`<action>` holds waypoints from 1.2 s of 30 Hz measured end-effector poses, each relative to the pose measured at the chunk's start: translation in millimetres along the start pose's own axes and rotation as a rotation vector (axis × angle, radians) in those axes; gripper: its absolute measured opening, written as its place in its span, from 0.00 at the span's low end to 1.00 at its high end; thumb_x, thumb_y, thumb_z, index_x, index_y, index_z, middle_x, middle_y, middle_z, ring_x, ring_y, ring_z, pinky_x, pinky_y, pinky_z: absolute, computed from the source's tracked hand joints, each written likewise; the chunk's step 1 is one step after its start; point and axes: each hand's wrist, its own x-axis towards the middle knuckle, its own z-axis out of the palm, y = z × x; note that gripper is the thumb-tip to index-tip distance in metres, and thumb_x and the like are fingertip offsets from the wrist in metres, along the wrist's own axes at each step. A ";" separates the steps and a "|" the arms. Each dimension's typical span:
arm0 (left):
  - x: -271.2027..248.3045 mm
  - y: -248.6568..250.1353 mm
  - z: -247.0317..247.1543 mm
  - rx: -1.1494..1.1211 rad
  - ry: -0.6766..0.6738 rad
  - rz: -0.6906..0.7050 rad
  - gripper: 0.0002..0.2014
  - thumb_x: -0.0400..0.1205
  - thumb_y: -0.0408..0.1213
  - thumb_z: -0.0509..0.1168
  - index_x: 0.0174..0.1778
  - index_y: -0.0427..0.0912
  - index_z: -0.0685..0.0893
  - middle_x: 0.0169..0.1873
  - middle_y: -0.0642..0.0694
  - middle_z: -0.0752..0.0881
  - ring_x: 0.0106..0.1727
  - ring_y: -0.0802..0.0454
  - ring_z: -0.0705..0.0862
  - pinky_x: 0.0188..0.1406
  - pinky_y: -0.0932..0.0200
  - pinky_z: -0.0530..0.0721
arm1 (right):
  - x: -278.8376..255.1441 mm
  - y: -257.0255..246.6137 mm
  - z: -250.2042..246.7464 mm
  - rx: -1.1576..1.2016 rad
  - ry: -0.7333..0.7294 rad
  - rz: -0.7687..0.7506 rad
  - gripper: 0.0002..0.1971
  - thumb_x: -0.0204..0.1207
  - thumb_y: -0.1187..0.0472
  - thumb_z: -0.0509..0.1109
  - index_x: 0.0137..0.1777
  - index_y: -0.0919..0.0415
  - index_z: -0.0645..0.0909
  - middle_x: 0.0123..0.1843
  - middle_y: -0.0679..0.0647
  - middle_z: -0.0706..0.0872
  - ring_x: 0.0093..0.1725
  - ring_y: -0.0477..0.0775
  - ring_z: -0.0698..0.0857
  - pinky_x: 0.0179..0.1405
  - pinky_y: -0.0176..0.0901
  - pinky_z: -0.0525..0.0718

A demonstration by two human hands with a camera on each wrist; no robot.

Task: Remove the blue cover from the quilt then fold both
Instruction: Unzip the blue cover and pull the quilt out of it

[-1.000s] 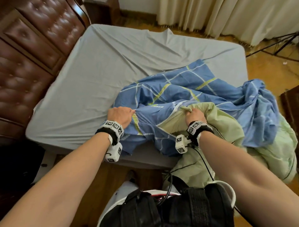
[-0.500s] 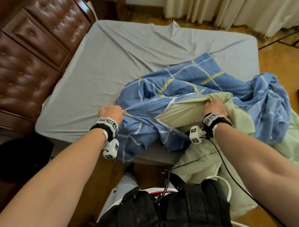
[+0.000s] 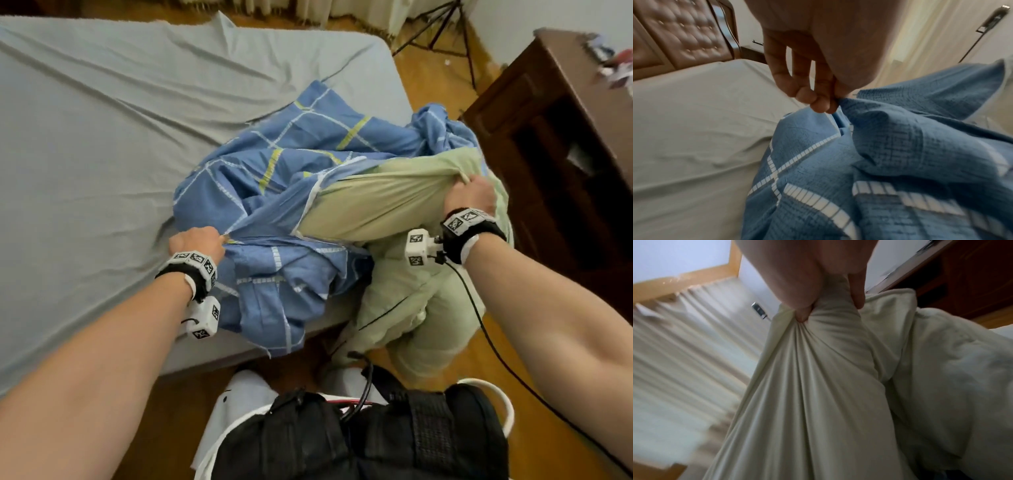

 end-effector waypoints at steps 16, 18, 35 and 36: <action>6.7 181.0 -56.9 -0.209 -0.110 0.305 0.49 0.73 0.69 0.62 0.85 0.47 0.52 0.74 0.39 0.74 0.69 0.36 0.78 0.62 0.41 0.78 | 10.9 51.9 23.2 0.133 -0.155 -0.047 0.16 0.79 0.54 0.65 0.64 0.48 0.87 0.59 0.56 0.89 0.59 0.63 0.85 0.59 0.51 0.83; 10.3 197.5 -42.4 -0.250 -0.170 0.211 0.48 0.77 0.54 0.66 0.85 0.45 0.44 0.70 0.35 0.77 0.64 0.34 0.81 0.59 0.42 0.81 | 24.0 67.1 22.1 0.207 -0.220 -0.101 0.13 0.80 0.54 0.67 0.61 0.49 0.88 0.58 0.53 0.90 0.58 0.59 0.85 0.58 0.45 0.81; -16.2 262.5 -73.3 -0.545 -0.058 0.249 0.06 0.79 0.26 0.60 0.44 0.34 0.83 0.47 0.29 0.85 0.53 0.33 0.83 0.43 0.53 0.72 | -11.5 45.3 43.1 -0.185 -1.223 -0.698 0.51 0.54 0.29 0.80 0.80 0.32 0.63 0.87 0.50 0.58 0.85 0.63 0.55 0.83 0.67 0.54; -16.5 255.3 -72.9 -0.558 -0.056 0.268 0.06 0.78 0.25 0.60 0.39 0.37 0.80 0.42 0.31 0.84 0.51 0.34 0.83 0.39 0.55 0.70 | -20.7 45.0 45.2 -0.274 -1.227 -0.717 0.53 0.53 0.25 0.78 0.80 0.31 0.62 0.87 0.48 0.57 0.86 0.64 0.51 0.82 0.72 0.49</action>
